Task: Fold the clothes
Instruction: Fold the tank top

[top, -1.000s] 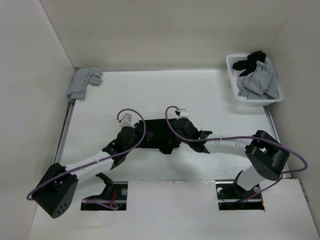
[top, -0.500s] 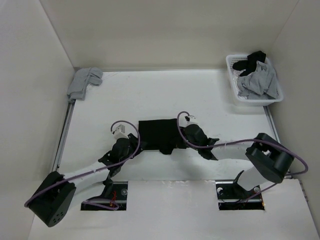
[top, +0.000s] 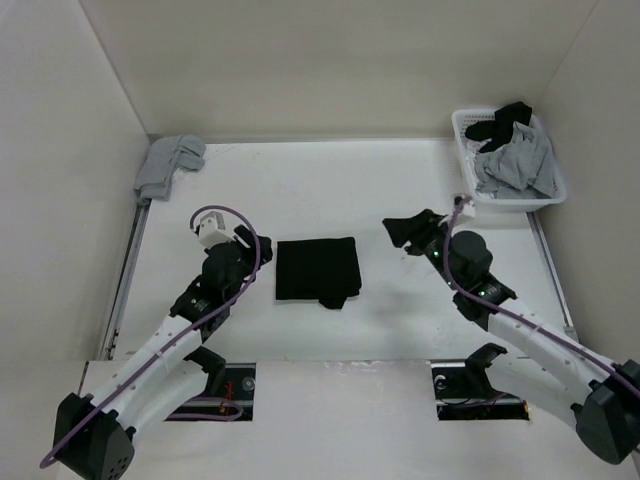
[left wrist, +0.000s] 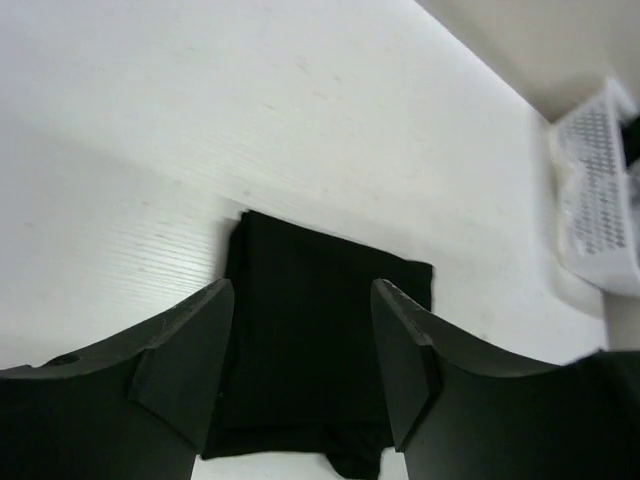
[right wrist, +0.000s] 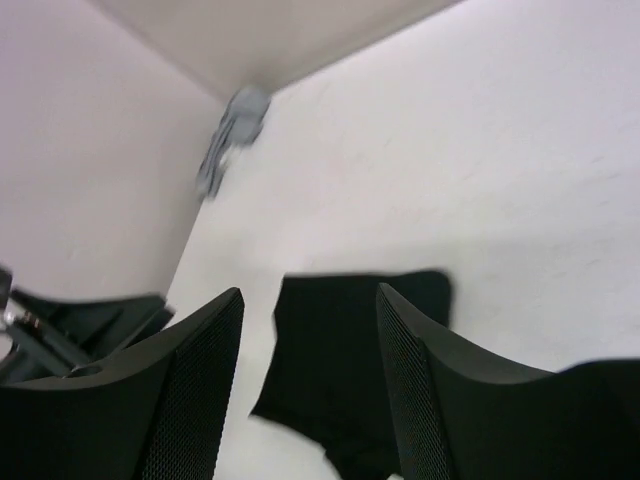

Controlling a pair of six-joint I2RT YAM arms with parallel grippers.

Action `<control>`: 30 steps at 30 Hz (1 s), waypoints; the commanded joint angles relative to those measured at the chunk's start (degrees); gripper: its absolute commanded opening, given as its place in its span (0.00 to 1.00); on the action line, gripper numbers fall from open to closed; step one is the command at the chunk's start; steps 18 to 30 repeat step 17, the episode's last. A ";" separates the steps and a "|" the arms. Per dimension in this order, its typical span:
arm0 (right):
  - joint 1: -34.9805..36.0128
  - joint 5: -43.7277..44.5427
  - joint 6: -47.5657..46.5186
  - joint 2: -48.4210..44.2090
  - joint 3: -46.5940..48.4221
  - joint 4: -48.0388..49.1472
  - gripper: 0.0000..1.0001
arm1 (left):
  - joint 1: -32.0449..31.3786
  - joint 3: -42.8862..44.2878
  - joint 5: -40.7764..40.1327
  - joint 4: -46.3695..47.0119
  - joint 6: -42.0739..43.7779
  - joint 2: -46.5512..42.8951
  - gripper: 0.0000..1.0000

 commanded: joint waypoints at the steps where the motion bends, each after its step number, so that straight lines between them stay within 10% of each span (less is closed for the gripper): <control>1: -5.63 3.25 -1.71 -2.41 -2.96 -0.16 0.61 | 3.30 1.97 -0.77 -7.29 3.61 2.89 0.57; 30: -13.12 3.43 3.04 3.21 -10.88 8.28 0.61 | 8.14 0.03 5.74 -5.10 6.33 5.44 0.59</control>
